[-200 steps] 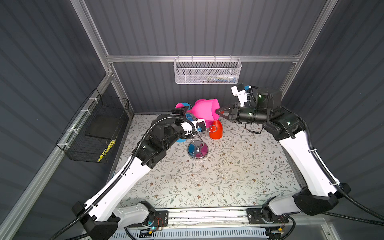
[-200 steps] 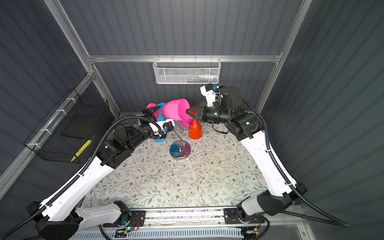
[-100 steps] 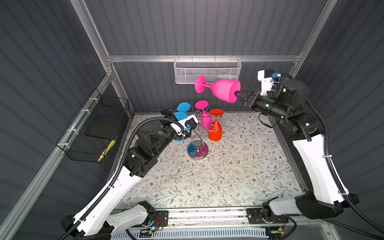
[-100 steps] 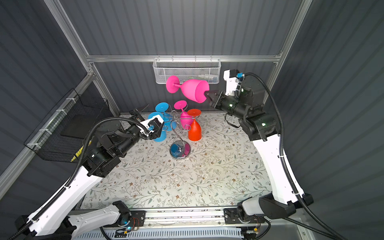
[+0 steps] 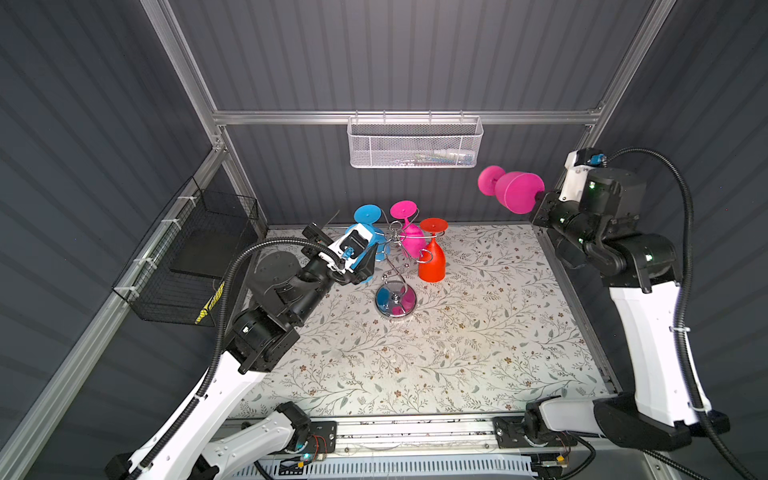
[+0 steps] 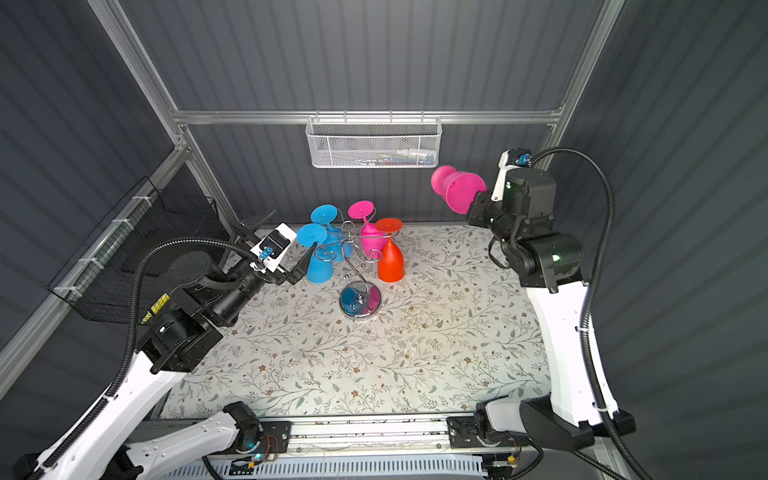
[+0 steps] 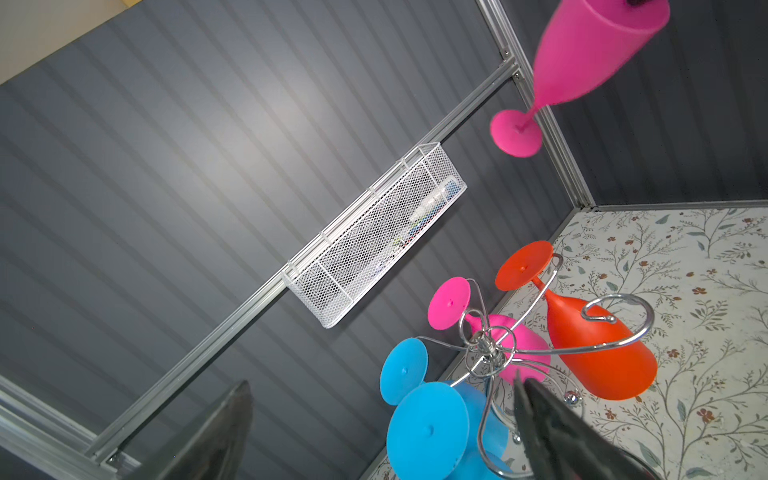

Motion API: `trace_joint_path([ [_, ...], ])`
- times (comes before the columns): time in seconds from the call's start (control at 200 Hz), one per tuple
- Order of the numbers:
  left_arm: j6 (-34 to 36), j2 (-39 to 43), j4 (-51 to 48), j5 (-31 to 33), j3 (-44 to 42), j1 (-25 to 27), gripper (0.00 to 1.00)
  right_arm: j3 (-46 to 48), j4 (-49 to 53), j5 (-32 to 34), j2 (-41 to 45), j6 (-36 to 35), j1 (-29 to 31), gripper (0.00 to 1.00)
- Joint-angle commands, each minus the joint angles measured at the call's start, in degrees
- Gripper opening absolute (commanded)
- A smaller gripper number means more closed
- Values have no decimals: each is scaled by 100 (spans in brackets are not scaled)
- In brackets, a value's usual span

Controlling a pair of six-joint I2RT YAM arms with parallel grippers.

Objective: Take the wine glass off the wine glass rack
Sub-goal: 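Lower the pink glass upright toward the table beside the rack with the right gripper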

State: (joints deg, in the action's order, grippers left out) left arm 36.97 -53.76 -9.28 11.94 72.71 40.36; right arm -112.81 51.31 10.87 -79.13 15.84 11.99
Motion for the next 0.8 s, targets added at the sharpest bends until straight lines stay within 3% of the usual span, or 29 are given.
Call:
trace_joint_path([
  [0.0, -521, 119, 117, 324, -100, 7, 100, 38, 871, -63, -548, -218, -247, 0],
  [0.375, -1064, 426, -150, 568, -274, 7, 100, -346, 2020, -756, -2531, -597, -341, 0],
  [0.795, -1359, 453, -273, 559, -413, 7, 100, -1686, 2704, -901, -4018, -741, -329, 0],
])
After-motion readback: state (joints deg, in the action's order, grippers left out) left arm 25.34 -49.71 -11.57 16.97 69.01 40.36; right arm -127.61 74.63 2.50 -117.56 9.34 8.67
